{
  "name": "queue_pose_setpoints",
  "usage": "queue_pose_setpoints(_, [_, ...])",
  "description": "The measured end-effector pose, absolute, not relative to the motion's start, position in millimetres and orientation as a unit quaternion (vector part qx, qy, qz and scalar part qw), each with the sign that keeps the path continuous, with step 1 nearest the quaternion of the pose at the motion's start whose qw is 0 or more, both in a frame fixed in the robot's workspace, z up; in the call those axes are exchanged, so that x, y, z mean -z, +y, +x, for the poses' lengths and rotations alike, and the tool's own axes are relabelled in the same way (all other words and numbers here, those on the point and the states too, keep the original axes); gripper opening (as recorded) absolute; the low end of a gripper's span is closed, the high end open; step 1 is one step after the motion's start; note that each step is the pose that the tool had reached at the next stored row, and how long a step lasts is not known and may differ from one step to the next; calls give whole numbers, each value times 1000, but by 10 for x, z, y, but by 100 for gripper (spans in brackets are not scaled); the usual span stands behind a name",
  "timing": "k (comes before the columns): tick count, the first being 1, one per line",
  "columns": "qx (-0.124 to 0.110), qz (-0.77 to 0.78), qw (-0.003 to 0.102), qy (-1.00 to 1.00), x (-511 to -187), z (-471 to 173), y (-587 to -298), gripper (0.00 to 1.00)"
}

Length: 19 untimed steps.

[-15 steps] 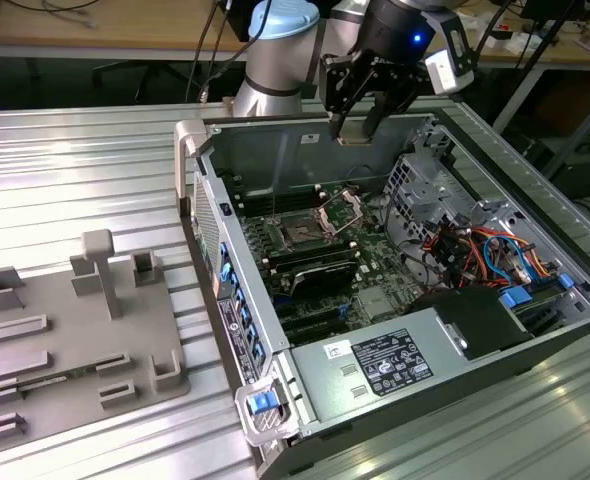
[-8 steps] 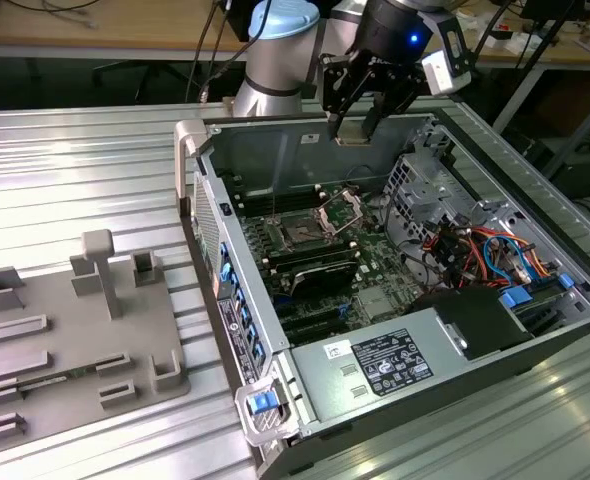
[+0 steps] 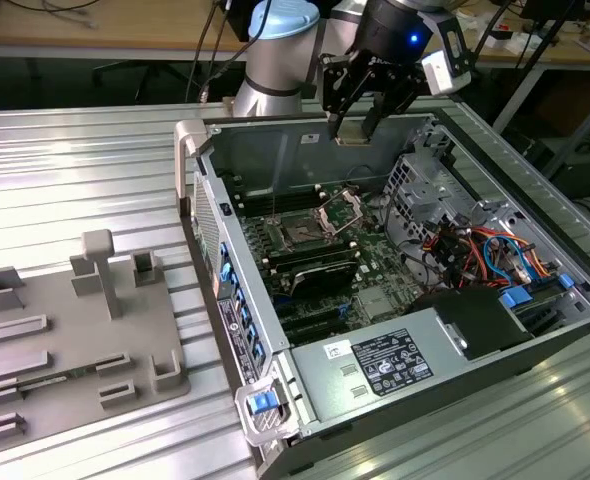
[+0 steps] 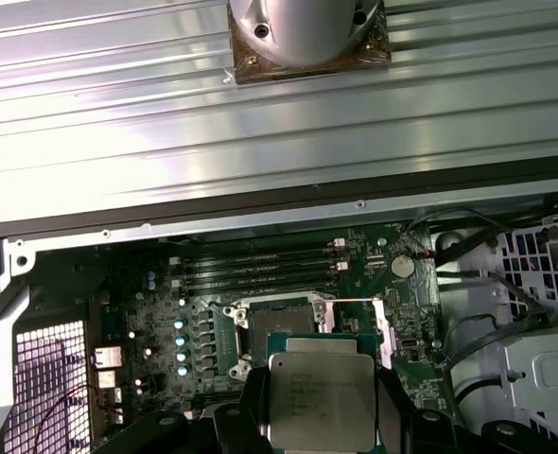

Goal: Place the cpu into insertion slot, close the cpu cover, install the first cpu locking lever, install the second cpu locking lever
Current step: 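Place the cpu into insertion slot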

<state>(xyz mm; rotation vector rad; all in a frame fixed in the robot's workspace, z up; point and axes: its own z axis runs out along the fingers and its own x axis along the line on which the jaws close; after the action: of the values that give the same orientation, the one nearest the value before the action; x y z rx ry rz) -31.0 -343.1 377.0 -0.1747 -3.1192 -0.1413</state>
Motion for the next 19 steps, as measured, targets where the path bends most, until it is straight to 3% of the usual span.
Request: queue_pose_setpoints(19, [45, -107, 5, -993, -3767, -346, -3431, 55])
